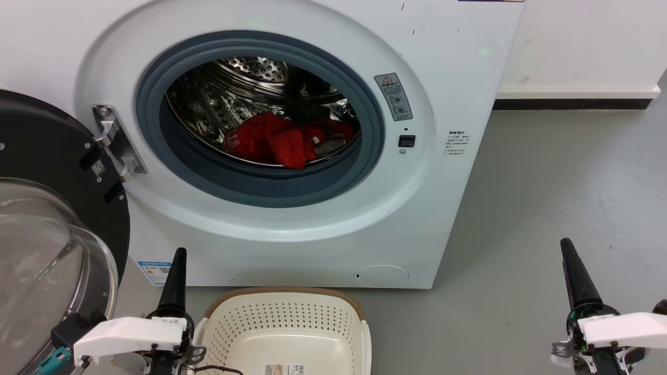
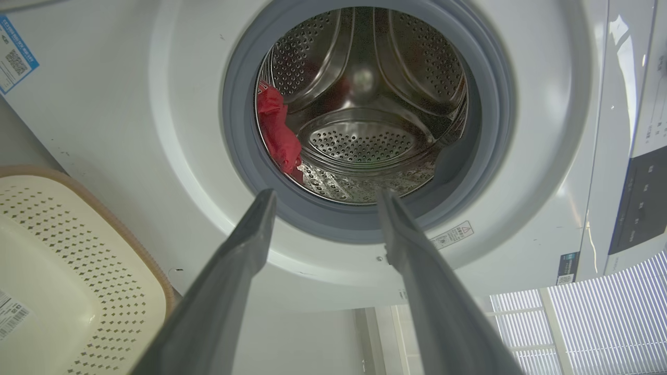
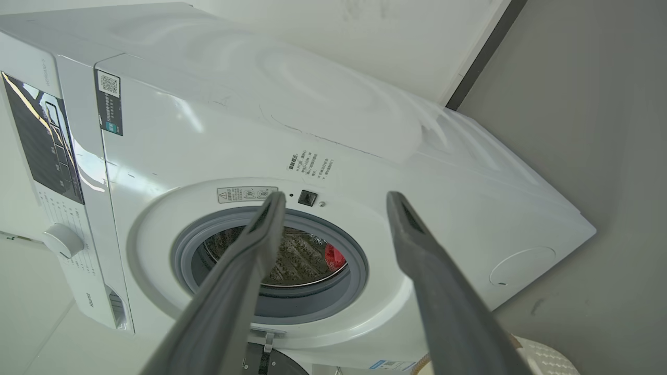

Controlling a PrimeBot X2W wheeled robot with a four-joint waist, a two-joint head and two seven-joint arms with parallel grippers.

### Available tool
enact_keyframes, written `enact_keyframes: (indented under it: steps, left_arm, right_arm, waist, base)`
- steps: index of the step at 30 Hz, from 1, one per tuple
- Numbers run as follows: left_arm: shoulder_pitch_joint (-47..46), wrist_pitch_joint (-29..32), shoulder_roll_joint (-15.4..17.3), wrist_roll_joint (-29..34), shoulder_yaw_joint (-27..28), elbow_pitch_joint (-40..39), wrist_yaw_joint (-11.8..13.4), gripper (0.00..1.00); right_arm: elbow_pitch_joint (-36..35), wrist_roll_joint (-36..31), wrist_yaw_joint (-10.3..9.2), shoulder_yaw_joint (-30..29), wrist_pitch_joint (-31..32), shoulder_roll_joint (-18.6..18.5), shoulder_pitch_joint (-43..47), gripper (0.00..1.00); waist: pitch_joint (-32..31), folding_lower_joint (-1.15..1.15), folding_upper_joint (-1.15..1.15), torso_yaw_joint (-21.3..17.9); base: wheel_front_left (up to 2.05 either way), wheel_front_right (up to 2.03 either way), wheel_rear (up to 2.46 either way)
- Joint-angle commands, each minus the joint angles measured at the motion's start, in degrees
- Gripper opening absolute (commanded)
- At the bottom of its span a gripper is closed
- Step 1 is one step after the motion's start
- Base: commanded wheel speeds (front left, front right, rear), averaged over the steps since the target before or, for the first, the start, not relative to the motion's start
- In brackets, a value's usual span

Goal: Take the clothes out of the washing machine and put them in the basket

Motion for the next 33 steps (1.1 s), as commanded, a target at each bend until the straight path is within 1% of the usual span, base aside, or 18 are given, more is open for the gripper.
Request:
enact_keyframes:
  steps: [1,2,5,6,7,15,21,33]
  left_arm:
    - [-0.63,-0.53,0.11,2.03,-0.33,-1.48,0.26,1.0]
    - [-0.45,-1.0,0.11,4.11,-0.71,-2.09,0.94,1.0]
    - [-0.15,-1.68,0.12,7.64,-1.23,-2.8,1.79,1.0]
    - [-0.04,-1.91,0.12,8.97,-1.43,-3.02,2.04,1.0]
    - [-0.04,-1.91,0.12,8.97,-1.43,-3.02,2.04,1.0]
    - [0.54,-3.61,0.13,17.83,-2.87,-4.36,3.97,1.0]
    - [1.04,-4.8,0.14,23.17,-3.63,-5.17,5.1,1.0]
    - [1.79,-7.0,0.15,32.97,-5.09,-6.38,7.05,1.0]
  right_arm:
    - [-1.61,-1.99,0.0,0.08,-0.55,-0.06,-0.39,1.0]
    - [-2.46,-5.04,0.0,0.28,-1.02,-0.05,-0.19,1.0]
    - [-3.51,-9.31,0.0,0.64,-1.71,-0.05,0.22,1.0]
    - [-3.84,-10.7,0.0,0.75,-1.94,-0.05,0.35,1.0]
    - [-3.84,-10.7,0.0,0.75,-1.94,-0.05,0.35,1.0]
    - [-6.27,-21.8,0.0,2.02,-3.67,-0.05,1.32,1.0]
    - [-7.49,-28.25,0.0,2.61,-4.86,-0.04,2.01,1.0]
    - [-9.08,-39.09,0.0,3.12,-7.06,-0.03,3.05,1.0]
  waist:
    - [0.01,0.0,-0.01,0.0]
    - [0.05,0.0,-0.01,0.02]
    - [0.1,0.0,-0.01,0.03]
    - [0.1,0.0,-0.01,0.04]
    - [0.1,0.0,-0.01,0.04]
    - [0.21,0.0,-0.01,0.04]
    - [0.25,0.0,-0.01,0.03]
    - [0.31,0.0,-0.01,0.04]
  base:
    - [0.0,0.0,0.0]
    - [0.0,0.0,0.0]
    - [0.0,0.0,0.0]
    - [0.0,0.0,0.0]
    - [0.0,0.0,0.0]
    - [0.0,0.0,0.0]
    - [0.0,0.0,0.0]
    - [0.0,0.0,0.0]
